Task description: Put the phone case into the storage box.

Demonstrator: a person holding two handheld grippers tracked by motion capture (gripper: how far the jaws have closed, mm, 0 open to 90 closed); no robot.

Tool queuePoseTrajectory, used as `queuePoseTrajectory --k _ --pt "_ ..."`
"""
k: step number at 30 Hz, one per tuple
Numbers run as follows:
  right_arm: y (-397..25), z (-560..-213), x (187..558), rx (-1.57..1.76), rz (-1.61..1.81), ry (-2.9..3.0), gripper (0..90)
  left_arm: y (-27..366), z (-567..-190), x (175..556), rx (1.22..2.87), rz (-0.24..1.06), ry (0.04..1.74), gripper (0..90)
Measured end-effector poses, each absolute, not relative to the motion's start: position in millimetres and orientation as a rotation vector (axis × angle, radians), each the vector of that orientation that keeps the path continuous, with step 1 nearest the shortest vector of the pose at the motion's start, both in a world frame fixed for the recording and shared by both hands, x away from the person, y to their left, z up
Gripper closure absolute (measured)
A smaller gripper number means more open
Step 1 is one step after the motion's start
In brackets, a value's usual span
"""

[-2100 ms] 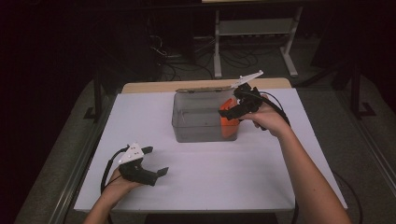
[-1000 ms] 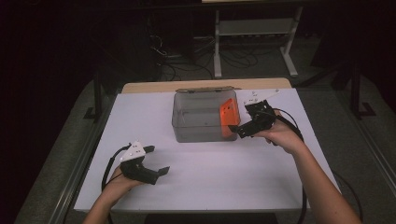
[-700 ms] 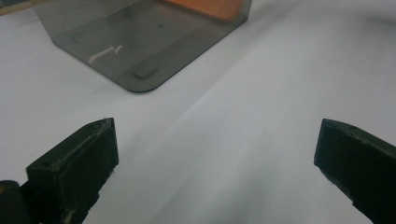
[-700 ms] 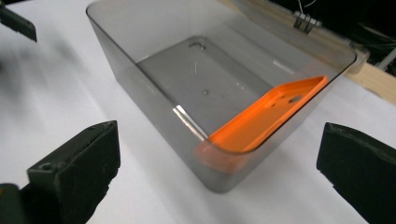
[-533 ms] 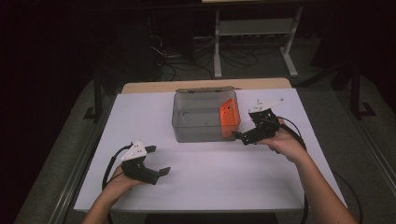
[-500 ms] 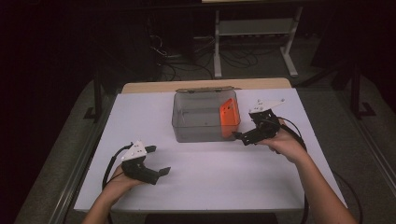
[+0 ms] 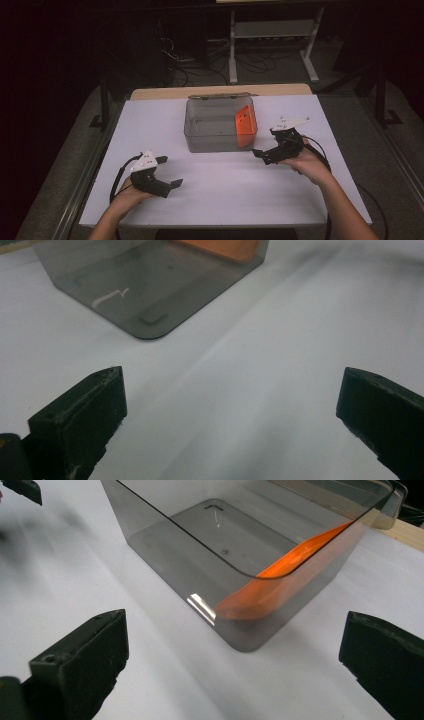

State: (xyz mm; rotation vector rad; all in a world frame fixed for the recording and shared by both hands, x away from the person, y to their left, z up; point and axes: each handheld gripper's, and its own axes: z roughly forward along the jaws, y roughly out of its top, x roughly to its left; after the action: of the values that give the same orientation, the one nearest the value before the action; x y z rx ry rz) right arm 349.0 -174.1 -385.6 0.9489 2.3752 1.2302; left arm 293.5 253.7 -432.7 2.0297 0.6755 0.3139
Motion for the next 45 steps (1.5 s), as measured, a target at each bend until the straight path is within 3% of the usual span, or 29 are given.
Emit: queuePoseTrajectory --k 45 --pt "-200.0 -426.3 287.5 1.002 1.263 2.334 0.0 249.4 -431.4 290.0 2.036 0.312 0.656 0.0"
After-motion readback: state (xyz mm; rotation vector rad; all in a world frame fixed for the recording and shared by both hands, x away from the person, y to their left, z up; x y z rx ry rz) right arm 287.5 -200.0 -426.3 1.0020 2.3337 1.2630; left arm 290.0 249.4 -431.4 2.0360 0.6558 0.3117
